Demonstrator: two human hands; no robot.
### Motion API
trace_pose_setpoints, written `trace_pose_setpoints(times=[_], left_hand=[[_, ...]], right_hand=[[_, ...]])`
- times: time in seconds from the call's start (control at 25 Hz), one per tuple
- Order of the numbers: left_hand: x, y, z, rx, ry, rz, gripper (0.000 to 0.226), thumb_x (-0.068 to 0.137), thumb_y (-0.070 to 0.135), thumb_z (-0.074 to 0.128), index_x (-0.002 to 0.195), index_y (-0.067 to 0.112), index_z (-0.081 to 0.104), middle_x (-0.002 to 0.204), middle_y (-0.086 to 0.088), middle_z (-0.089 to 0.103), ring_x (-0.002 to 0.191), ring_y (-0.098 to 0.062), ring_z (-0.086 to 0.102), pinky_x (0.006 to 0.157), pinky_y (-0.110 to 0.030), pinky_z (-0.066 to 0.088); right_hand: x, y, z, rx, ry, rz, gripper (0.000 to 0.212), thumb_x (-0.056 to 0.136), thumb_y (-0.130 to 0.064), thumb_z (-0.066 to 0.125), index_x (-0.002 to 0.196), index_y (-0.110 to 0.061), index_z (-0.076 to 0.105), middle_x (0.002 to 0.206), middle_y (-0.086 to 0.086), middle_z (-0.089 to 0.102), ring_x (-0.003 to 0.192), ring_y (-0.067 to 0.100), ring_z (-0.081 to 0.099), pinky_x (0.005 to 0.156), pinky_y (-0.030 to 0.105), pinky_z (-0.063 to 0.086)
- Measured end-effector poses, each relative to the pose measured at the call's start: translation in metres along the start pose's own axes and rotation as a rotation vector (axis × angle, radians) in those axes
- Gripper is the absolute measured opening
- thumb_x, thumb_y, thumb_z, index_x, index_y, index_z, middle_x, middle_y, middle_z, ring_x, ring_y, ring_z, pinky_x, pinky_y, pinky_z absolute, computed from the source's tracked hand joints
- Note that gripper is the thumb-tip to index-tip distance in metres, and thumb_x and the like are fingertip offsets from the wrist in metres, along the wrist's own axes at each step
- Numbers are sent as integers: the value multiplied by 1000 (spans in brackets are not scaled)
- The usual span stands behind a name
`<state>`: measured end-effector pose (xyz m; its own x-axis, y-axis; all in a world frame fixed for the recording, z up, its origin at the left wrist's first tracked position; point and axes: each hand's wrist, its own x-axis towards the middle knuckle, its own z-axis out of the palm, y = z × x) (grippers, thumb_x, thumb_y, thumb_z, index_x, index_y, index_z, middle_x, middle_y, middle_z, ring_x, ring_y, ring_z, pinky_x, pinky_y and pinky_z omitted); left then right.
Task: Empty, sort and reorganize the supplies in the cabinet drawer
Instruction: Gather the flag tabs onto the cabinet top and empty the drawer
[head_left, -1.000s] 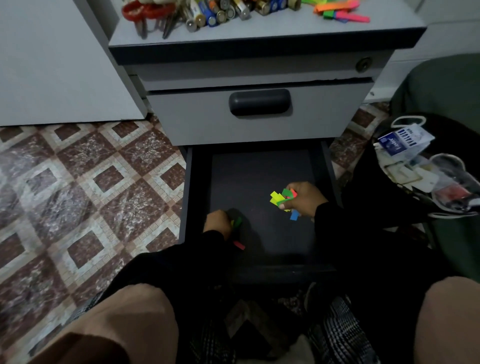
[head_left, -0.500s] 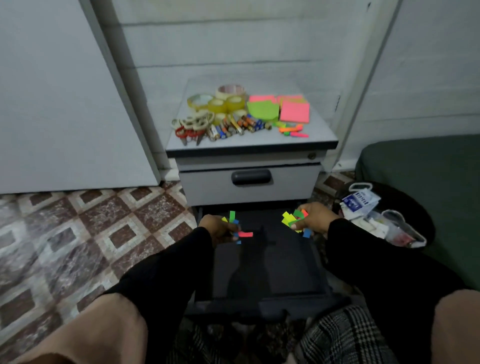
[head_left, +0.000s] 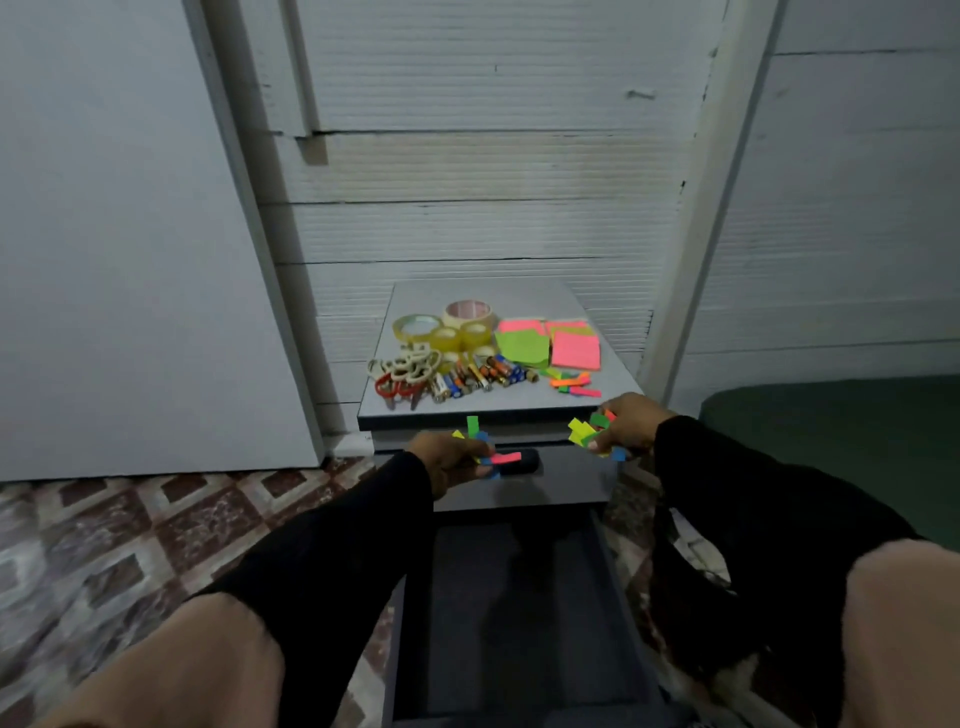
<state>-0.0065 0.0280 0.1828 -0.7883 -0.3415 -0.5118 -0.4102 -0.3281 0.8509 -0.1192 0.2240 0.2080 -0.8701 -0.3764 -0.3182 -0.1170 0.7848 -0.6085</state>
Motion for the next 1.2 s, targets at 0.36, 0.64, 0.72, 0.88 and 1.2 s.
trace_pose_setpoints(times=[0.36,0.64,0.72,0.88,1.2], left_hand=[[42,35,0,-65,-14,37,9,86,-6,59,77,-4,58,70,-12,64,43,-16,64,43,-19,53],[72,57,4,-95,11,62,9,85,-9,60,78,-5,57,77,-12,60,67,-21,60,45,-19,54],[78,59,2,-94,33,69,5,84,-8,61,83,-5,58,78,-12,61,66,-21,61,45,-19,54],[86,56,-1,-98,34,67,4,84,-8,61,83,-5,58,80,-13,62,67,-21,62,45,-19,54],[86,55,-1,-87,19,77,3,84,-8,60,88,-8,59,82,-15,62,67,-23,62,46,-18,54]], right_hand=[[68,-37,-28,-102,42,9,60,80,-7,72,134,3,46,107,17,63,77,24,54,55,28,42],[113,-47,-24,-312,64,-48,47,86,-4,62,131,1,49,109,13,56,77,20,52,56,20,46],[122,-49,-19,-351,57,-70,46,85,0,59,130,-1,50,114,14,57,83,21,50,51,18,40],[132,-50,-20,-341,57,-115,49,83,4,60,130,-7,53,103,6,48,82,20,51,34,10,38],[142,-45,-33,-320,205,-157,32,76,0,73,107,-3,66,99,16,63,84,29,62,75,36,54]])
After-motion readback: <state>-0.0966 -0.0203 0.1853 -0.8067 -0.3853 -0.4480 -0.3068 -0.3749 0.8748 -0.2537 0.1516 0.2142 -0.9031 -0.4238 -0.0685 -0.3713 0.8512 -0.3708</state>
